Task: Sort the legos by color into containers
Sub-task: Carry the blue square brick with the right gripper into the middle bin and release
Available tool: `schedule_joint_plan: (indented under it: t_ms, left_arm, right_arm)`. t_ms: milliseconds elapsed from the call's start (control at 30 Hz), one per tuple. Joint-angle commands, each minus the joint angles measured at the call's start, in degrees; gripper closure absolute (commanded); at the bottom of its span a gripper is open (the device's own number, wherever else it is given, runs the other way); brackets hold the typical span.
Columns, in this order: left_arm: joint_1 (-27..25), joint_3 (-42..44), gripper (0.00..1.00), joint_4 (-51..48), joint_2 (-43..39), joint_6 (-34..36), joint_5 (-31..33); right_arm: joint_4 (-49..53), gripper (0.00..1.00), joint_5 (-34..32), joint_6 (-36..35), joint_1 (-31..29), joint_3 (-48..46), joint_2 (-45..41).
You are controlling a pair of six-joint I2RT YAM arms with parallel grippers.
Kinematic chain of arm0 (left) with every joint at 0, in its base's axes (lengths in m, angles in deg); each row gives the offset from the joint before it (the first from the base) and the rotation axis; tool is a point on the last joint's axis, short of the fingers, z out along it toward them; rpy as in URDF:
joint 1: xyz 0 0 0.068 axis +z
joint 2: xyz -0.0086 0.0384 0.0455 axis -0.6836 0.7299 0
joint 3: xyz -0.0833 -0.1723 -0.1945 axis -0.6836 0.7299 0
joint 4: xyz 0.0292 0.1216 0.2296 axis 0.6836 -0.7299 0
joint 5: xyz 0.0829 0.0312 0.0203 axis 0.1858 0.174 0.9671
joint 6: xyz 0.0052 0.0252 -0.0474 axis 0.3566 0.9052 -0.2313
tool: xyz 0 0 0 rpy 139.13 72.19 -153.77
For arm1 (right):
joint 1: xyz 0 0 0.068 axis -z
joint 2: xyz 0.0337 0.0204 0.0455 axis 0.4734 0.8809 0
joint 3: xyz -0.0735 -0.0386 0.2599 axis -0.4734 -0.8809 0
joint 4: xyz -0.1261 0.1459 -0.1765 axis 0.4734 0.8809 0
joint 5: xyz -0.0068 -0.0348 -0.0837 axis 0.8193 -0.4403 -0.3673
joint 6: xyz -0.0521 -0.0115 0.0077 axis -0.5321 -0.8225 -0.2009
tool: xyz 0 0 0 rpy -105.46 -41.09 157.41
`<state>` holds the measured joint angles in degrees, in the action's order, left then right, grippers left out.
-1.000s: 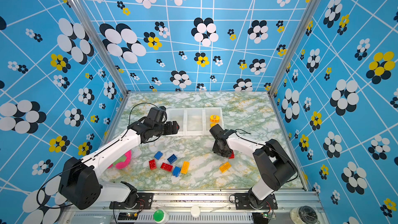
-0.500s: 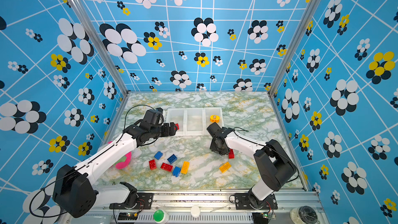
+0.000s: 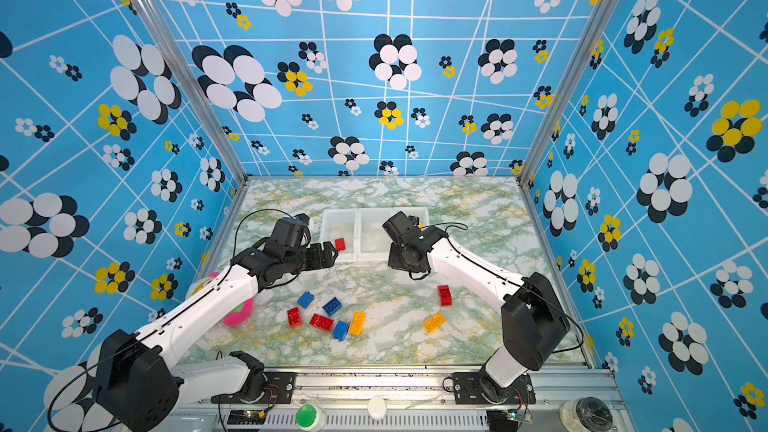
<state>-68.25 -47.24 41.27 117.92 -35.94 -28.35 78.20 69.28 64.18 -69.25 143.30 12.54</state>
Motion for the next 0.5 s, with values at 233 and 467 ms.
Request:
schedule_joint_plan:
  t_ms: [233,467]
  left_arm:
    - [1.2,4.0,0.06,-1.4,-4.1,-1.1,-0.8]
    - [1.6,5.5,0.06,-2.3,-5.9,-1.3,-0.8]
  right_arm:
    - [3.9,0.7,-2.4,-8.7,-0.4,15.5,11.1]
    - [5.5,0.7,-2.3,-12.2,-0.4,29.2,22.0]
